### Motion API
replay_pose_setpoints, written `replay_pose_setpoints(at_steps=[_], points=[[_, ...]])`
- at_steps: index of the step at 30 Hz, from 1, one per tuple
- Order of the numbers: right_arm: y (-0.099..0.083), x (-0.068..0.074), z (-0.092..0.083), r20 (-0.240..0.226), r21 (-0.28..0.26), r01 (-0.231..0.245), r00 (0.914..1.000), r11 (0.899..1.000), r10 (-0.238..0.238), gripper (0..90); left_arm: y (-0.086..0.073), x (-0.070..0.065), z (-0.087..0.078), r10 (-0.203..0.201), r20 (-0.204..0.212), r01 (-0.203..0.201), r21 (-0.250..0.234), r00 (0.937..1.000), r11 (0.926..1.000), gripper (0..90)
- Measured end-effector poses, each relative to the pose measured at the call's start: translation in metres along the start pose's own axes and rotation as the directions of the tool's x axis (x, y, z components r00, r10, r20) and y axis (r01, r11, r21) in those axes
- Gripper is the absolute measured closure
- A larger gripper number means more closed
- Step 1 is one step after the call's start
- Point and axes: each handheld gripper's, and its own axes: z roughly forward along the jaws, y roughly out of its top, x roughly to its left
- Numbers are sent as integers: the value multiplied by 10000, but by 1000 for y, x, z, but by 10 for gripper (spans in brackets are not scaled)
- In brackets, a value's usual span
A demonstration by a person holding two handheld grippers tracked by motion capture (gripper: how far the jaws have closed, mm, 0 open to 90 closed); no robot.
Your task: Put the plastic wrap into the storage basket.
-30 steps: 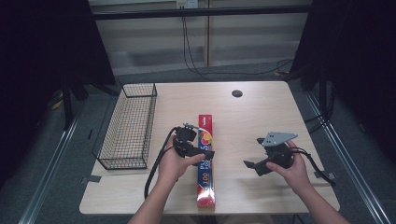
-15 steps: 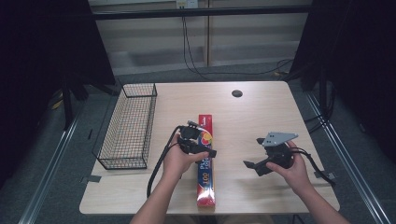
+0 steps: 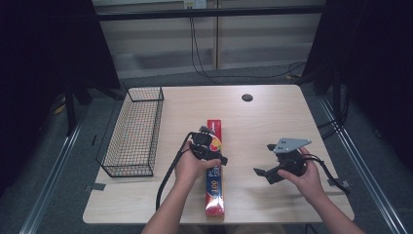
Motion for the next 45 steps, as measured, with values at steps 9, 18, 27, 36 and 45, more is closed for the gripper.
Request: replay_pose_setpoints(at_steps=[9, 18, 27, 36, 45], points=[[1, 1, 1, -79, -11, 6, 10000, 10000, -7, 8, 1, -3, 9, -143, -406, 153, 244, 9991, 9996, 68], [1, 2, 1, -85, -24, 20, 10000, 10000, -20, 8, -1, 0, 17, -774, -661, 807, 492, 9948, 9955, 89], [1, 3, 2, -92, 1, 42, 9999, 10000, -42, 8, 0, -2, 23, -893, -688, 941, 689, 9936, 9932, 135], [1, 4, 2, -94, 35, 93, 9999, 10000, -93, 8, 1, -3, 26, -1083, -587, 1123, 706, 9924, 9912, 186], [1, 3, 2, -100, 44, 43, 9999, 10000, -43, 8, 2, -1, 27, -1315, -492, 1358, 974, 9901, 9859, 205]])
